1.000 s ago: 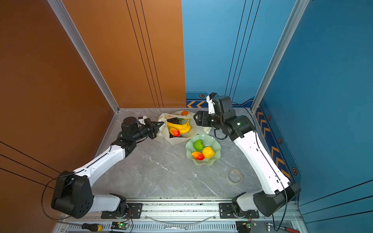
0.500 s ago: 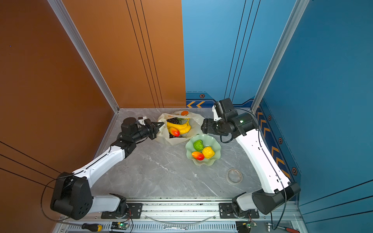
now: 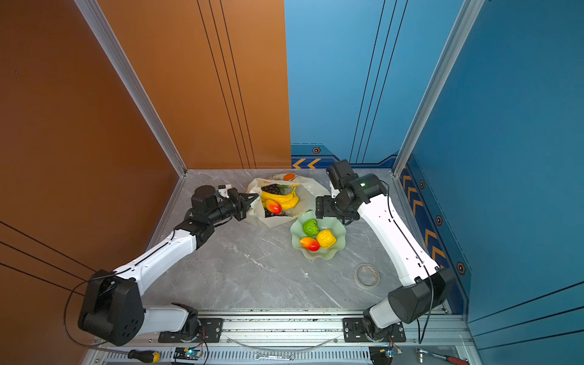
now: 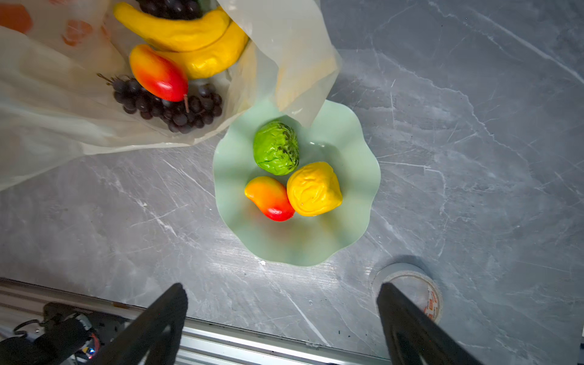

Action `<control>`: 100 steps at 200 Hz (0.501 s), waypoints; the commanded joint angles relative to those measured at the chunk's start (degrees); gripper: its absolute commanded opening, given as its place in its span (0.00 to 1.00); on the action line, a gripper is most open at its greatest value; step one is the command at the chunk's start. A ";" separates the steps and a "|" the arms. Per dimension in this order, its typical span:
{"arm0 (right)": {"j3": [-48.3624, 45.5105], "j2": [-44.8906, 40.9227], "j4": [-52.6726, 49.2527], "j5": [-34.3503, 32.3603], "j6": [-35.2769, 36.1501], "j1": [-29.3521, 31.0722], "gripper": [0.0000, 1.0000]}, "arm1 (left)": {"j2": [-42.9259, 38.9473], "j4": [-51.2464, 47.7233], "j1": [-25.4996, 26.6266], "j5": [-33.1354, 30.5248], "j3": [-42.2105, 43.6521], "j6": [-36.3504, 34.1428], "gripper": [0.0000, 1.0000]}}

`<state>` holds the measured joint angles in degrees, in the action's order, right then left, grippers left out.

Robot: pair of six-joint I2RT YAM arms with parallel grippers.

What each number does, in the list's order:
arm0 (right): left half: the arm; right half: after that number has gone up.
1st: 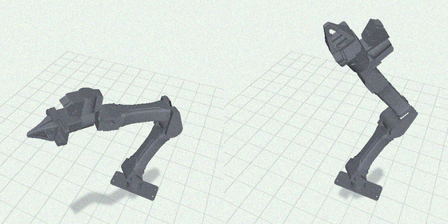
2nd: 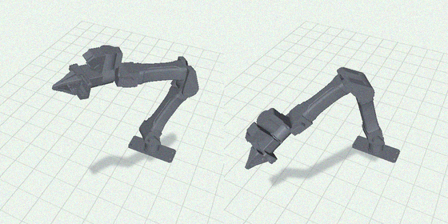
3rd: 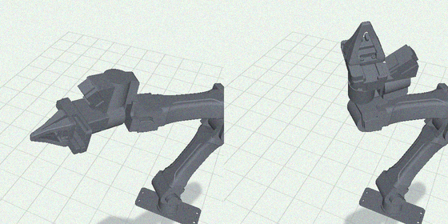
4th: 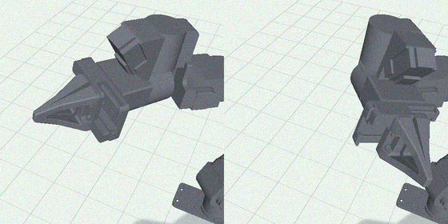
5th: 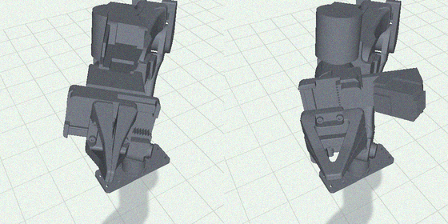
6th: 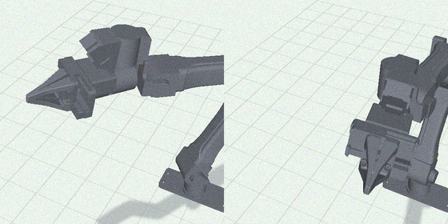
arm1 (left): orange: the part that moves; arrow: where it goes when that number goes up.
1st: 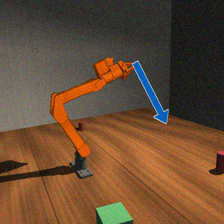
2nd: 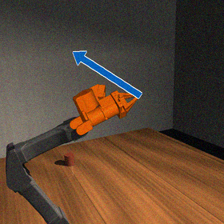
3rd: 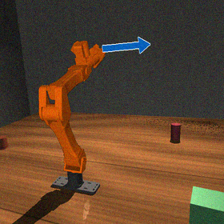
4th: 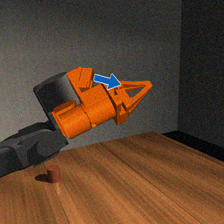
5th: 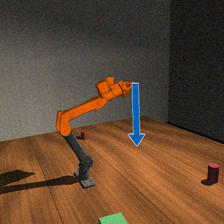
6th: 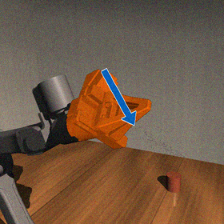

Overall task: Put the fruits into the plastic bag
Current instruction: 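Move the right gripper over the dish toward the yellow fruit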

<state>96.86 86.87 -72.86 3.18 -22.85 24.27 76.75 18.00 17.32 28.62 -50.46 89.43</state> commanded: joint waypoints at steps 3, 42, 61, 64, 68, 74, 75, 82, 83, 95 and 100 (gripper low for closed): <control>-3.48 1.36 0.87 -2.44 1.76 -0.52 0.93 | -1.67 -0.51 0.50 -0.94 1.15 -1.10 0.00; -9.03 4.42 4.02 -1.58 2.84 -0.98 0.92 | -1.52 -0.50 0.52 -0.93 1.01 -1.17 0.00; -12.07 6.02 6.21 -1.19 2.98 -1.07 0.92 | -1.36 -0.51 0.52 -0.89 0.97 -1.27 0.00; -12.51 6.18 6.52 -1.09 2.99 -1.07 0.92 | -1.34 -0.51 0.52 -0.93 0.93 -1.27 0.00; -12.96 6.35 7.06 -0.87 2.99 -1.07 0.92 | -1.34 -0.51 0.52 -0.94 0.96 -1.27 0.00; -13.75 6.77 7.85 -0.64 2.99 -1.07 0.92 | -1.34 -0.52 0.52 -0.87 1.04 -1.24 0.00; -13.82 6.79 7.97 -0.59 2.99 -1.07 0.92 | -1.34 -0.56 0.52 -0.86 1.05 -1.25 0.00; -14.57 7.27 8.81 -0.30 2.99 -1.07 0.92 | -1.34 -0.55 0.61 -0.85 1.12 -1.26 0.00; -14.67 7.31 8.93 -0.24 2.99 -1.07 0.92 | -1.34 -0.57 0.61 -0.85 1.13 -1.22 0.00; -15.71 8.27 9.89 -0.03 2.99 -1.11 0.92 | -1.43 -0.52 0.61 -0.84 1.25 -1.25 0.00; -16.02 8.67 10.16 0.06 2.98 -1.07 0.91 | -1.43 -0.56 0.61 -0.93 1.36 -1.27 0.00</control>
<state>82.52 94.11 -65.93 2.79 -20.80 23.55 76.44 17.78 17.43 28.51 -49.82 89.41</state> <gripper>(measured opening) 0.919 0.045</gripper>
